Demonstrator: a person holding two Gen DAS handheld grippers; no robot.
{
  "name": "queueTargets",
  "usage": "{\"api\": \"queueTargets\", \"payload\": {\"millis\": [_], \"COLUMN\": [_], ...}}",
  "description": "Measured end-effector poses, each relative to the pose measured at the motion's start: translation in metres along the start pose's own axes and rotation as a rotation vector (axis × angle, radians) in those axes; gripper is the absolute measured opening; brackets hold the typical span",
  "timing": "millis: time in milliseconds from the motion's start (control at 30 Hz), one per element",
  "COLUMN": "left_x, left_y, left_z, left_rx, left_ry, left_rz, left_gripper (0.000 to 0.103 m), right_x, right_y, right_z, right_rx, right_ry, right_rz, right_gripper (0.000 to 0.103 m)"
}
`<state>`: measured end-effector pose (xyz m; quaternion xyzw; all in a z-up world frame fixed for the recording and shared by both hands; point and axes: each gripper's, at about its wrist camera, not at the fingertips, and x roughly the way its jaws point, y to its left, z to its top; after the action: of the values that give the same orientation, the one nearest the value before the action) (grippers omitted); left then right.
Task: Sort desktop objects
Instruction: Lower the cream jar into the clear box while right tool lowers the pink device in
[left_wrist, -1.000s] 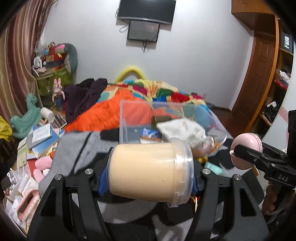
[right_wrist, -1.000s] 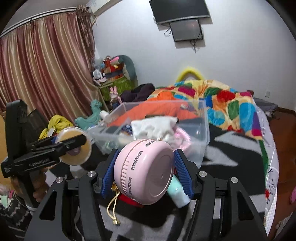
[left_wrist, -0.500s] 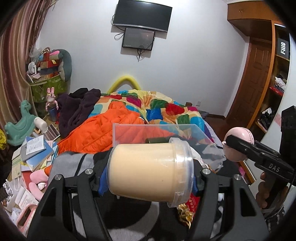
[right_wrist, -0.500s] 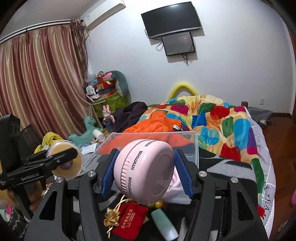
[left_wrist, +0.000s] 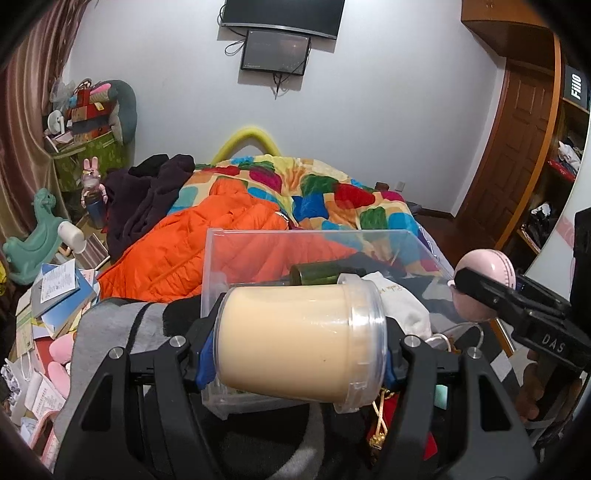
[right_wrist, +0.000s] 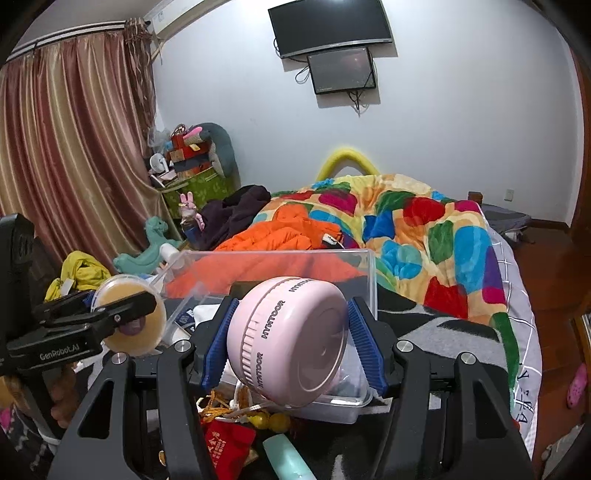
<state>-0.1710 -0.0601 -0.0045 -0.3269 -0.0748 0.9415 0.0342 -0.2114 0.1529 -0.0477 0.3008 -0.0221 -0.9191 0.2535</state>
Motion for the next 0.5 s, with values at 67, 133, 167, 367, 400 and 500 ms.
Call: {"api": "queueTargets", "payload": {"millis": [67, 133, 167, 367, 400, 500], "left_x": [0.002, 0.004, 0.006, 0.015, 0.017, 0.022], "left_y": [0.0, 0.001, 0.0, 0.003, 0.003, 0.003], "left_z": [0.0, 0.001, 0.001, -0.002, -0.003, -0.005], "left_rx": [0.002, 0.01, 0.016, -0.006, -0.008, -0.012], "left_ry": [-0.002, -0.003, 0.0, 0.017, 0.023, 0.031], "left_rz": [0.001, 0.005, 0.002, 0.001, 0.001, 0.016], "left_gripper": [0.066, 0.066, 0.066, 0.066, 0.066, 0.066], "right_x": [0.003, 0.007, 0.009, 0.01, 0.011, 0.014], "right_y": [-0.001, -0.002, -0.003, -0.002, -0.001, -0.002], "right_z": [-0.001, -0.002, -0.003, -0.006, -0.006, -0.005], "right_rx": [0.001, 0.007, 0.009, -0.005, -0.006, -0.001], "right_ry": [0.007, 0.016, 0.022, 0.025, 0.026, 0.036], "right_rz": [-0.006, -0.006, -0.006, -0.031, -0.03, -0.031], "right_gripper": [0.057, 0.057, 0.057, 0.057, 0.057, 0.057]}}
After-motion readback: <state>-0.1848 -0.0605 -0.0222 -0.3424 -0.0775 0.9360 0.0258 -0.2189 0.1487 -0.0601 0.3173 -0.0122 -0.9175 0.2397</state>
